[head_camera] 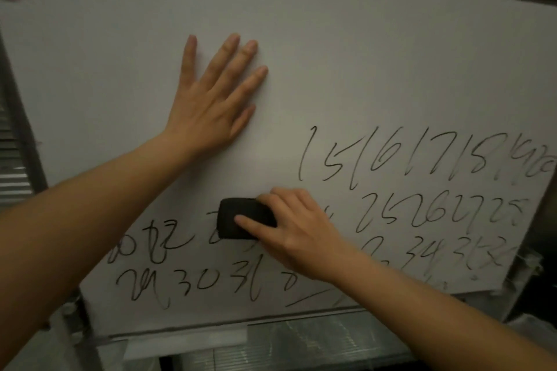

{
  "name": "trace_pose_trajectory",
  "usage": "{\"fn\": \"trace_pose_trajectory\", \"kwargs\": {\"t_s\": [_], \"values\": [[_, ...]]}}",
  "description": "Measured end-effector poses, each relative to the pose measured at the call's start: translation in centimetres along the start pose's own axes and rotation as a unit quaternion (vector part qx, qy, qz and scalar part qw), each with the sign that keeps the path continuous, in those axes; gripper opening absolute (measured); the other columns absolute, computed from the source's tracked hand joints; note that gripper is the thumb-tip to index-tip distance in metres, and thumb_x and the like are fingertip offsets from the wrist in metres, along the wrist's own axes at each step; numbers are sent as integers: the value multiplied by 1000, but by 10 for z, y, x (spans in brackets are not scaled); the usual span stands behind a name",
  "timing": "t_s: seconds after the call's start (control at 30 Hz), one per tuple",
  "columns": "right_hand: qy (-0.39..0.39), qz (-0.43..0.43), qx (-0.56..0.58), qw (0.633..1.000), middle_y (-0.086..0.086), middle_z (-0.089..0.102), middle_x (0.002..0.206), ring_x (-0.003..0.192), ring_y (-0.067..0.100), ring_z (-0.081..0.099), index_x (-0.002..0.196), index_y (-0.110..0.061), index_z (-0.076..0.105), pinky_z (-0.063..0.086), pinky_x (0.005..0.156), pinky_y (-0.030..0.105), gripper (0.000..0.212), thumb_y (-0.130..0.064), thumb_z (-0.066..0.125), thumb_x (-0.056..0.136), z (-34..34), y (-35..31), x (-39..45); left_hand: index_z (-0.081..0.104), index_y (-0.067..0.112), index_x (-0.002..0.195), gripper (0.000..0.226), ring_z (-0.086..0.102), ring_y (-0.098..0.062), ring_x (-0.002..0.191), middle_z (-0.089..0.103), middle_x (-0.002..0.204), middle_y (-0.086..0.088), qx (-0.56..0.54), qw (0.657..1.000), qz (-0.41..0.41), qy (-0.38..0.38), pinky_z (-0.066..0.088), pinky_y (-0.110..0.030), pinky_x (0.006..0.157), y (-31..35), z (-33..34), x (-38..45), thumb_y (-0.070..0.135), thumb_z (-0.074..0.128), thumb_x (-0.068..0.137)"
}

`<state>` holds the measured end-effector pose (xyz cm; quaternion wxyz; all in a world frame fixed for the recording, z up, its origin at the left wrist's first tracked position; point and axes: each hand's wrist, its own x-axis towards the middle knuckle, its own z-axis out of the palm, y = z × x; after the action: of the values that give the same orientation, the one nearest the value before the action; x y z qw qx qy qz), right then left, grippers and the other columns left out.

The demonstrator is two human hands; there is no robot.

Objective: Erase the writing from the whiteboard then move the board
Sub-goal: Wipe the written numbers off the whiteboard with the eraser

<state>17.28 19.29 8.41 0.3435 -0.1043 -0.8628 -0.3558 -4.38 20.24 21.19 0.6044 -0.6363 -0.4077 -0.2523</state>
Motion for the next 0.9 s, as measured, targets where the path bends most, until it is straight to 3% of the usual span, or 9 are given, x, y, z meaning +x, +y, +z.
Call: {"fn": "trace_pose_trajectory", "kwargs": {"t_s": [0.13, 0.37, 0.53, 0.73, 0.83, 0.9], "values": [[48, 19, -43, 998, 20, 50, 117, 101, 32, 51, 134, -19, 43, 38, 82, 42, 44, -25, 57, 92, -30, 67, -26, 39, 16, 148, 48, 26, -36, 143, 31, 155, -17, 8, 1000, 5, 13, 12, -66, 109, 35, 9, 36, 28, 42, 102], [128, 59, -133, 981, 25, 60, 112, 88, 34, 47, 125, -15, 64, 30, 70, 41, 39, -20, 62, 86, -59, 157, -13, 39, 18, 149, 44, 30, -33, 143, 34, 154, -13, 37, 999, -12, -6, 15, -64, 111, 50, 12, 57, 25, 36, 106], [140, -4, -118, 983, 24, 53, 113, 82, 30, 41, 122, -13, 65, 27, 67, 40, 42, -8, 70, 82, -26, 152, -14, 34, 19, 150, 45, 27, -33, 144, 32, 155, -13, 39, 998, -34, -25, 15, -62, 112, 55, 12, 54, 24, 35, 106], [99, -122, -78, 985, 25, 50, 113, 84, 30, 42, 122, -11, 65, 31, 71, 41, 38, -2, 41, 94, 9, 119, -51, 40, 14, 147, 44, 29, -35, 142, 36, 153, -16, 26, 997, -71, -24, 17, -59, 113, 65, 12, 50, 18, 38, 104], [97, -130, -73, 984, 23, 47, 114, 82, 30, 43, 121, -13, 66, 31, 71, 40, 46, -1, 27, 100, 13, 116, -61, 41, 11, 146, 43, 30, -36, 142, 37, 152, -18, 20, 996, -79, -28, 17, -58, 113, 70, 10, 45, 20, 36, 105], [119, -123, -79, 982, 22, 48, 113, 82, 29, 43, 122, -14, 66, 29, 70, 39, 43, -3, 30, 100, 10, 121, -54, 42, 10, 146, 43, 30, -36, 142, 37, 152, -18, 16, 996, -79, -29, 16, -57, 114, 71, 9, 43, 21, 36, 105]]}}
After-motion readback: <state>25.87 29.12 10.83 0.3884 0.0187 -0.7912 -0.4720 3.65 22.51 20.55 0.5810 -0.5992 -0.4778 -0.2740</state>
